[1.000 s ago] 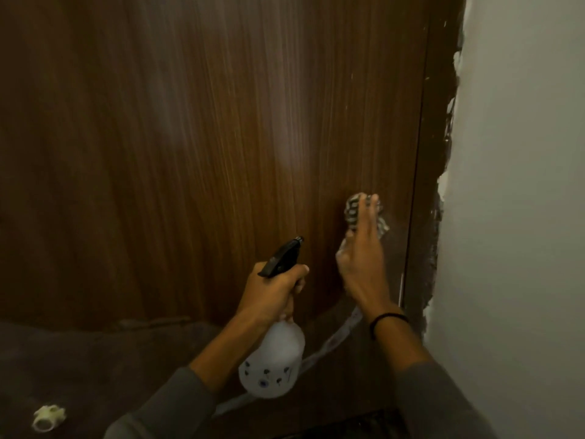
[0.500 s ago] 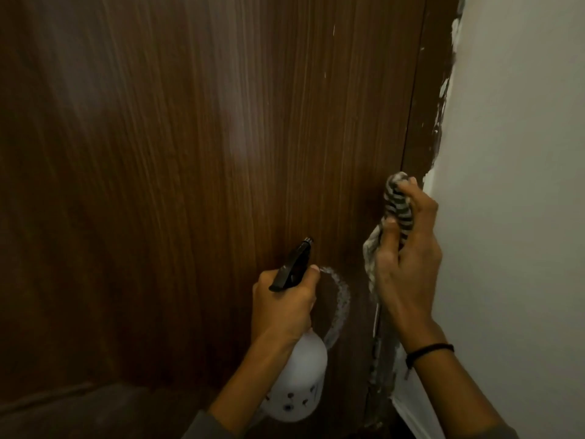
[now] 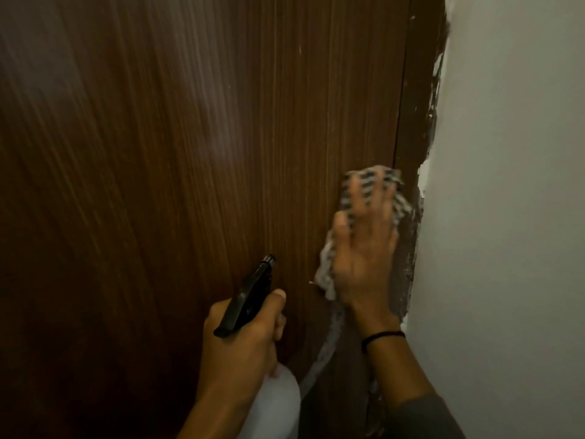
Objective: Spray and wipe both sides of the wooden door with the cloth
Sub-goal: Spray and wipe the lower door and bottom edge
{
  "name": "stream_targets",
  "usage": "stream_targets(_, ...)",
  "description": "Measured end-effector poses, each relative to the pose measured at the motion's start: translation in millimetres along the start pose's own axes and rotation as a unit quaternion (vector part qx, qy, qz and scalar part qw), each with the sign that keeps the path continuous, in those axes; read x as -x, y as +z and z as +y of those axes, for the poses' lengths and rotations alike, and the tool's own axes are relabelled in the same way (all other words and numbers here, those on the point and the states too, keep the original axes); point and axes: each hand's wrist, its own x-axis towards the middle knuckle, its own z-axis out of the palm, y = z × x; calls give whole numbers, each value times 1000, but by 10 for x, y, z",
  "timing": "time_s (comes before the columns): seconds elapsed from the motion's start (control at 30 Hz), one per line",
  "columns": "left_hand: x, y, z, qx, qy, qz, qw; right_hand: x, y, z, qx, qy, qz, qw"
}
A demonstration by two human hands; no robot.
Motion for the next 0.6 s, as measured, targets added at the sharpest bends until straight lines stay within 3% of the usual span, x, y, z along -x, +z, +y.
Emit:
stream_targets(0.1,43,0,-15,13,2,-16,1000,-12,-49,275,-45,92,45,994)
stream_targets(0.33,43,67,-43,13,3,-44,999,739,-9,590,-53,157,7,986)
stream_targets(0.4,58,78,-46,13,4,-33,999,844,-7,574,-64,190,-4,980)
stream_targets(0.5,60,88,-29,-1,14,-37,999,737,22,347,-96,250,39,963)
stream_targets(0.6,57,76,18,-1,5,-45,999,646,6,132,-127,223,32,966)
